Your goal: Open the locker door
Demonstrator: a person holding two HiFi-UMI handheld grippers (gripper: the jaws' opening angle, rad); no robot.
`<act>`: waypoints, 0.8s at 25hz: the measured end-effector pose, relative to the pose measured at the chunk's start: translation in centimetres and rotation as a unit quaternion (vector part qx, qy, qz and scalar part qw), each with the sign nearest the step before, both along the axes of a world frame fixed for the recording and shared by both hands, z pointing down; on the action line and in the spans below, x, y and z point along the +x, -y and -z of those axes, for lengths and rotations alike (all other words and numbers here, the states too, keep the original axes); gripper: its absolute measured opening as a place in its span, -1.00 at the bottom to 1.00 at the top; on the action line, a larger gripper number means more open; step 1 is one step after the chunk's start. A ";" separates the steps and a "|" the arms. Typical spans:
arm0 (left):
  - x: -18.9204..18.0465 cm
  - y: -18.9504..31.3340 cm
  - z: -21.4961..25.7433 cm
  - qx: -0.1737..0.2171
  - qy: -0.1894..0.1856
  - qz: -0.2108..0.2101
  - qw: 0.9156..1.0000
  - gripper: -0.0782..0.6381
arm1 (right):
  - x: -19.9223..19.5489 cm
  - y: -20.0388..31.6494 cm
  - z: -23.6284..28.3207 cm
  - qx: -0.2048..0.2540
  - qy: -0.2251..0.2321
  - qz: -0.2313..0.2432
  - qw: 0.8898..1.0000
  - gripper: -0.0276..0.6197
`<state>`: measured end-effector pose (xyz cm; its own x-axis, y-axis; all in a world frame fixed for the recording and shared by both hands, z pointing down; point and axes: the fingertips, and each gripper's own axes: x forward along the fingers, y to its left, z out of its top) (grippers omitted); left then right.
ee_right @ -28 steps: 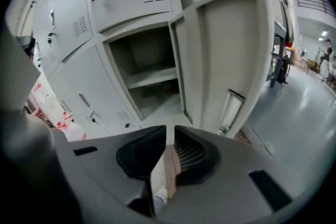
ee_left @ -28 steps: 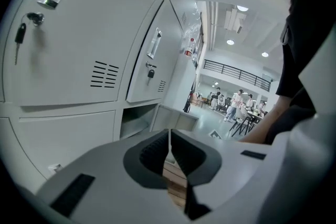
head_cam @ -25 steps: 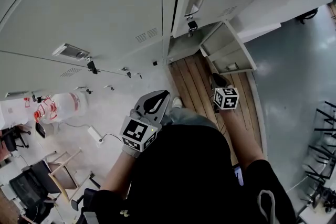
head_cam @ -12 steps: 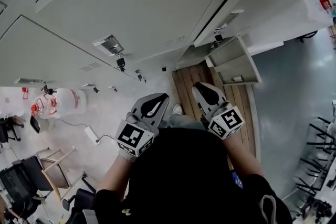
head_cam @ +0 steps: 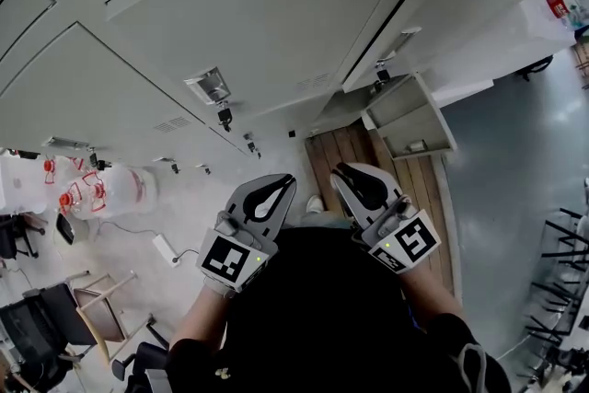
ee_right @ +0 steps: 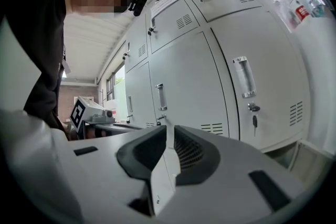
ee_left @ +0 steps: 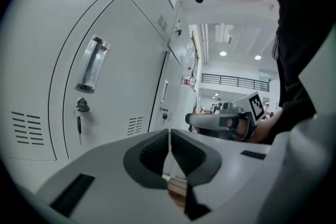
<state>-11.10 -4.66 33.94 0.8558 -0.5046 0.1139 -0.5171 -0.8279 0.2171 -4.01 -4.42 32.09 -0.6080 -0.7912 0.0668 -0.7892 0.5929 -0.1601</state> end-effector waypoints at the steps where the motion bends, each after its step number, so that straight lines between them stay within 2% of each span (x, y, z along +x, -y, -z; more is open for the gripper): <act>1: 0.1 -0.1 0.6 0.010 -0.005 -0.001 1.000 -0.70 | 0.1 -0.2 0.3 0.003 0.001 -0.001 1.000 -0.72; 5: -0.4 -0.9 0.5 -0.004 0.005 -0.004 1.000 -0.70 | 0.8 -0.7 1.0 0.007 0.007 -0.012 1.000 -0.72; 9: -0.5 -1.4 0.8 -0.009 -0.004 -0.002 1.000 -0.70 | 1.2 -1.2 1.0 0.005 0.000 -0.021 1.000 -0.72; 20: -0.5 -2.1 1.0 -0.012 -0.007 -0.002 1.000 -0.70 | 0.8 -2.2 0.2 -0.009 -0.012 -0.007 1.000 -0.73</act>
